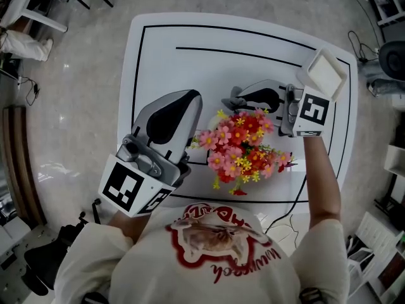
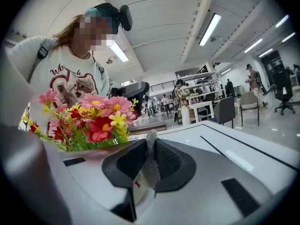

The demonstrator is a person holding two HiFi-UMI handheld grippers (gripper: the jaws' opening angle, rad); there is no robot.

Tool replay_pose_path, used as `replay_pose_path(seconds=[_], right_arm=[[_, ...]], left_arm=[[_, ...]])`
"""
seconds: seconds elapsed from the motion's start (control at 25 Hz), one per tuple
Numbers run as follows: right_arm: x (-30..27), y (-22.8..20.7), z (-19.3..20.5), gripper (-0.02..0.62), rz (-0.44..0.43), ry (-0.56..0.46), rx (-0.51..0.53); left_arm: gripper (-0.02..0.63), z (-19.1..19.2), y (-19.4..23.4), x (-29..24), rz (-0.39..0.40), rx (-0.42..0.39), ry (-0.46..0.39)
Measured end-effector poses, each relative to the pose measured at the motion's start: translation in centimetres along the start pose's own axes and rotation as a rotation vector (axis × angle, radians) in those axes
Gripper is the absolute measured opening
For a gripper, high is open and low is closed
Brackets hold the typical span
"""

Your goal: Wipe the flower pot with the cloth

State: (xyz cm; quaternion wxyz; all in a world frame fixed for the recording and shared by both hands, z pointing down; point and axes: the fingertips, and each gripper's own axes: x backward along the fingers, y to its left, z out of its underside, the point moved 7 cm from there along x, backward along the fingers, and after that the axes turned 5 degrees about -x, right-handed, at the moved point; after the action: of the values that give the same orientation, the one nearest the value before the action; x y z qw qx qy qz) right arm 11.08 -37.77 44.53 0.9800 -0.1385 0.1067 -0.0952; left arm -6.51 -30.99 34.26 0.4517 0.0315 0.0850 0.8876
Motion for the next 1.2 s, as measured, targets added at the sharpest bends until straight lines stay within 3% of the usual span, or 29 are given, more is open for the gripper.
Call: replay_pose_path(seconds=[0.12,0.56,1.2], right_arm=[[-0.6,0.3,0.6,0.052,-0.048,0.015,-0.013],[-0.8,0.6,1.1,0.051,-0.092,0.042,-0.022],[1.4,1.5,2.2,0.049,0.007,0.003,-0.069]], left_arm=[[0.002,0.4,0.1,0.0,-0.005,0.006,0.000],[0.002,0.8,-0.1,-0.1,-0.001,0.015,0.008],[0.002,0.8,-1.0,0.6,-0.001,0.001,0.003]])
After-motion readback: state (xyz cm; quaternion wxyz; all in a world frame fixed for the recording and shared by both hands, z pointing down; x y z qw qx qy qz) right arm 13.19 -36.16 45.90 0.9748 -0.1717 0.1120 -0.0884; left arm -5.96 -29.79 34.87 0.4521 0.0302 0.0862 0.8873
